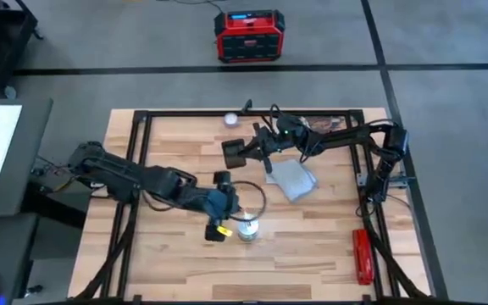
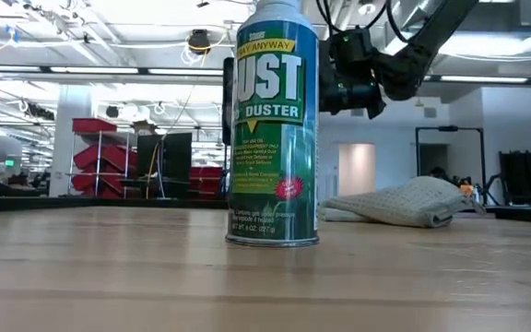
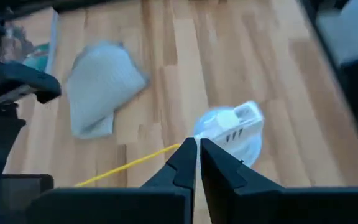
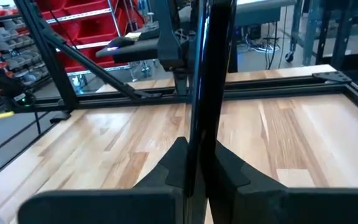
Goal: Apply microfiber cloth
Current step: Spray the front of the cellphone with the cleaning bottle
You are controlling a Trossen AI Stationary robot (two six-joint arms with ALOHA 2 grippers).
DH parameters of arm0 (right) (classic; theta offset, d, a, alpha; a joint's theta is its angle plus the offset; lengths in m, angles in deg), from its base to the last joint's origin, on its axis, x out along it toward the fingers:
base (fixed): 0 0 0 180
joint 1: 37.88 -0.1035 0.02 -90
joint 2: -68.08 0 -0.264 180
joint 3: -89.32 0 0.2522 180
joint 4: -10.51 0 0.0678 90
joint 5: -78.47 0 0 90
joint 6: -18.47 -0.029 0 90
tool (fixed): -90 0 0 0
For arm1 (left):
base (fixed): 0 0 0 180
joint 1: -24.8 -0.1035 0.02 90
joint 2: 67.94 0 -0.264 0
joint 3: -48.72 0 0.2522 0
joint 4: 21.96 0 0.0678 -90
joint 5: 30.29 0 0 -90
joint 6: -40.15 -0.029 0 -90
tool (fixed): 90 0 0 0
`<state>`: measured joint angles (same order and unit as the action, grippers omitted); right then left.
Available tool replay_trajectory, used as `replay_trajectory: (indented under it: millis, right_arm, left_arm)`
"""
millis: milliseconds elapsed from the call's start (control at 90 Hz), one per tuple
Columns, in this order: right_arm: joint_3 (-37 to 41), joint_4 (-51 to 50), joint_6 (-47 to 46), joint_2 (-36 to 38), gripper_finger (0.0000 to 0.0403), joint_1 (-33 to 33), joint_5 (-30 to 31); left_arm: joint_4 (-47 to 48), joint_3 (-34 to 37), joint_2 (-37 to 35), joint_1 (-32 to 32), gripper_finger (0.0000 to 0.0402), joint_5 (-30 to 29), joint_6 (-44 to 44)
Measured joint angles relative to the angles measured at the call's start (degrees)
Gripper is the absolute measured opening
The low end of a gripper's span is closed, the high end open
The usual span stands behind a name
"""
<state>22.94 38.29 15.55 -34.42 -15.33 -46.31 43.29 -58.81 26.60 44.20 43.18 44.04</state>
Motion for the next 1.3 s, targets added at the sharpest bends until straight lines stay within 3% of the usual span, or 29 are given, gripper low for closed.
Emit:
replay_trajectory:
  millis: [200,1300]
  right_arm:
    - [0.0,-0.5,0.0,0.0,0.0015,0.0,0.0]
    - [0.1,-1.5,1.5,0.0,0.0014,0.2,-1.1]
  left_arm:
    - [4.9,-5.3,4.3,-0.6,0.0000,-0.1,-2.4]
    - [2.2,-5.4,5.8,-0.8,0.0000,4.6,-3.5]
